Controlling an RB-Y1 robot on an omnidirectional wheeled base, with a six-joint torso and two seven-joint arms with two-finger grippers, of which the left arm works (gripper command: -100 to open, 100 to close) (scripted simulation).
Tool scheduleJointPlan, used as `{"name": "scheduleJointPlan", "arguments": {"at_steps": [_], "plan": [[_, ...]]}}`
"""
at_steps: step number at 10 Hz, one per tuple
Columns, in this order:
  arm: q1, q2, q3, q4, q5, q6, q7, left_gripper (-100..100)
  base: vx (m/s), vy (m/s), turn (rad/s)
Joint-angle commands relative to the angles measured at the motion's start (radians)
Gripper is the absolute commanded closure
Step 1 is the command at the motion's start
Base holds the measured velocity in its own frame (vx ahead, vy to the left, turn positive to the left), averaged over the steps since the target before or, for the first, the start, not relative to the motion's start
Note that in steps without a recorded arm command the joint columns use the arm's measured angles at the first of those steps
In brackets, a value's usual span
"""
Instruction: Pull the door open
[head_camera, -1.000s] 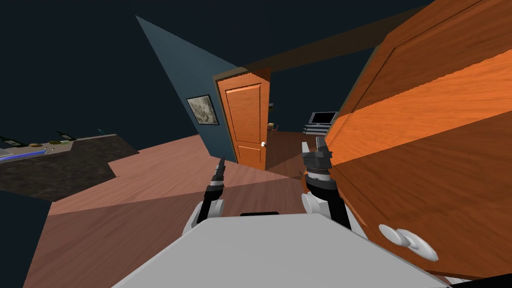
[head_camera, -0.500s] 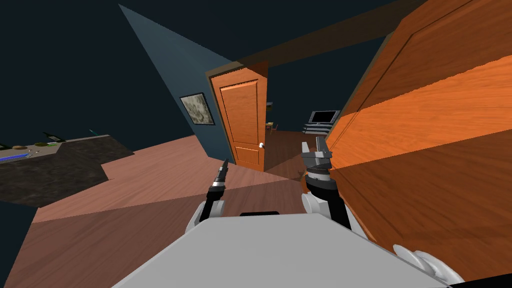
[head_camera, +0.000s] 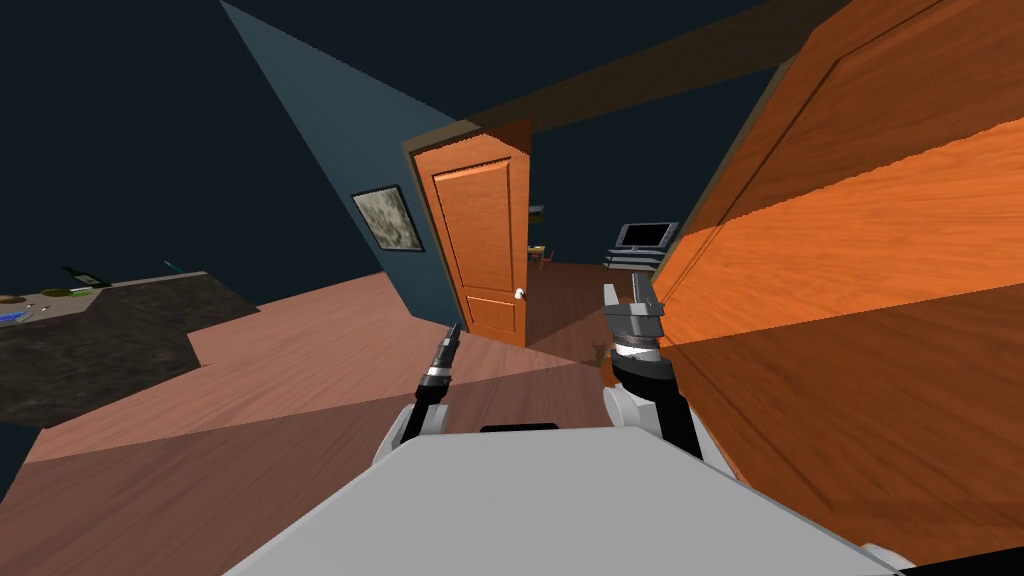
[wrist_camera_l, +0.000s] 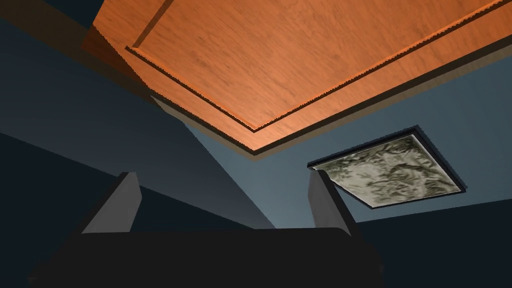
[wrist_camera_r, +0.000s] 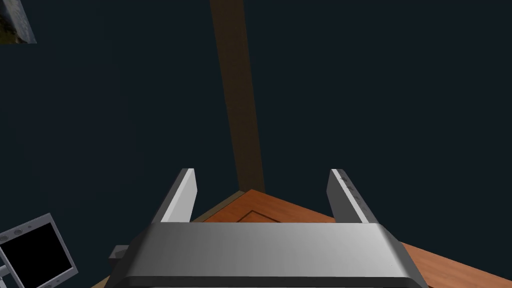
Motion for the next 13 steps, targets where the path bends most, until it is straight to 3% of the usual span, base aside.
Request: {"name": "scheduleJointPlan", "arguments": {"at_steps": [1, 13], "plan": [[-0.014, 0.008, 0.001, 0.041, -0.008, -0.013, -0.027, -100, 0.11, -0.076, -0.017], [-0.095, 0.059, 0.004, 0.325, -0.074, -0.116, -0.217, -100, 0.102, -0.07, -0.015]]}}
